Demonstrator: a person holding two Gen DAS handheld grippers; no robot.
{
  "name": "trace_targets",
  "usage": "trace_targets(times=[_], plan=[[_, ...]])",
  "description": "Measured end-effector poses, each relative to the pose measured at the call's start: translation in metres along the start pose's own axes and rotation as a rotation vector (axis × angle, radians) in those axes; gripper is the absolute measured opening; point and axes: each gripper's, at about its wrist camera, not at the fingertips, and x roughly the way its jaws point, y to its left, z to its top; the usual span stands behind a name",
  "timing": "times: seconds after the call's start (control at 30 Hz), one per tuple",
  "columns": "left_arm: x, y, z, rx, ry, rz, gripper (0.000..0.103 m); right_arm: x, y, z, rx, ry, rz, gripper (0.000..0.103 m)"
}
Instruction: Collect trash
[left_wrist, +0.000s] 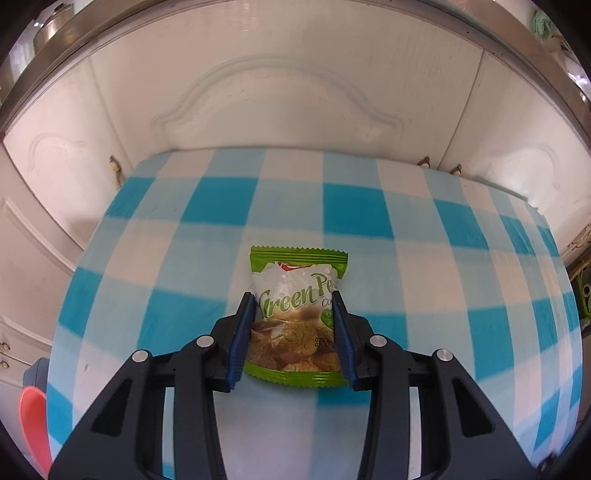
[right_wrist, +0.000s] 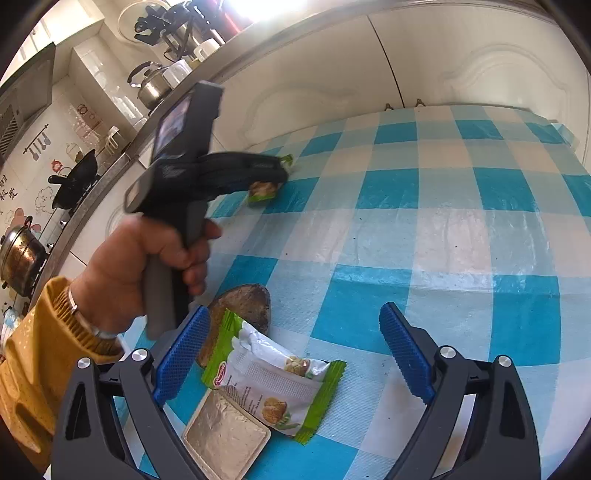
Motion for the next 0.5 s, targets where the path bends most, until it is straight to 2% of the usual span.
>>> trace_targets(times=[0.27,0.5], plan=[[-0.031,0.036,-0.046,-0.012,-0.009,-0.016,0.042,-0.002,-0.002,-0.004,0.006,-0.007,-0.005,0.092],[-0.062,0.058,-0.089,-0.043,-0.009,-0.046,0.042,0.003,0.018,-0.009,-0.066,0.007,-0.003,0.092]])
